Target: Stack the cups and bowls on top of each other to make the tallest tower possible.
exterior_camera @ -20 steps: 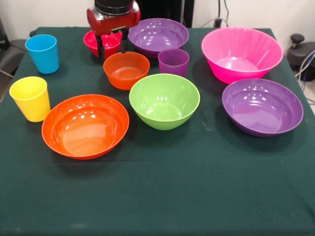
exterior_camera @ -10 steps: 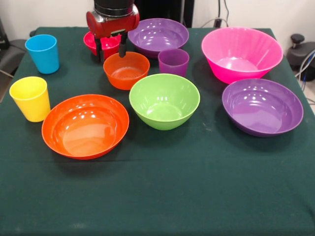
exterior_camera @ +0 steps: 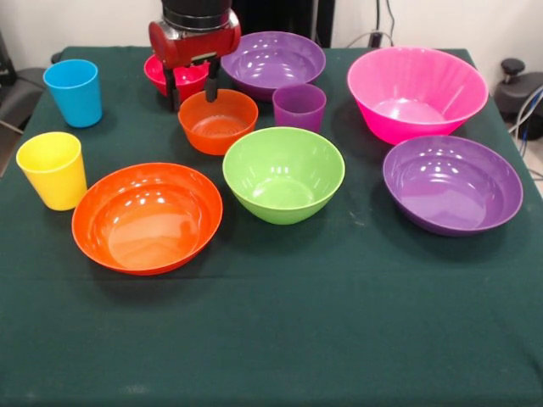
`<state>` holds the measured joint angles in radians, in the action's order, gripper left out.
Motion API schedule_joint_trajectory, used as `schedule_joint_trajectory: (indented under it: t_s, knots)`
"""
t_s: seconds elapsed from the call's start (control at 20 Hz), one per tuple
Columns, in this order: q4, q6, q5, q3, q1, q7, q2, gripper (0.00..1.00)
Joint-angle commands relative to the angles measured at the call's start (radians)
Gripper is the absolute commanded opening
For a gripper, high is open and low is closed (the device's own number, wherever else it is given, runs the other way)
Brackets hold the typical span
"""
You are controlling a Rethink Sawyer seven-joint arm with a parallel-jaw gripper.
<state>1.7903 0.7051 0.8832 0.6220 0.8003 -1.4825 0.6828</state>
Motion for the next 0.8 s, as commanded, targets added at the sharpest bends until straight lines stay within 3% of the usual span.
schedule_joint_trajectory:
  t_s: [0.05, 0.3, 0.8]
  knots:
    - [0.006, -0.072, 0.113, 0.020, -0.041, 0.158, -0.062, 1.00]
    - [-0.003, -0.102, 0.136, 0.017, -0.055, 0.139, -0.051, 1.00]
    - [-0.064, -0.112, 0.157, 0.020, -0.054, 0.165, -0.104, 1.00]
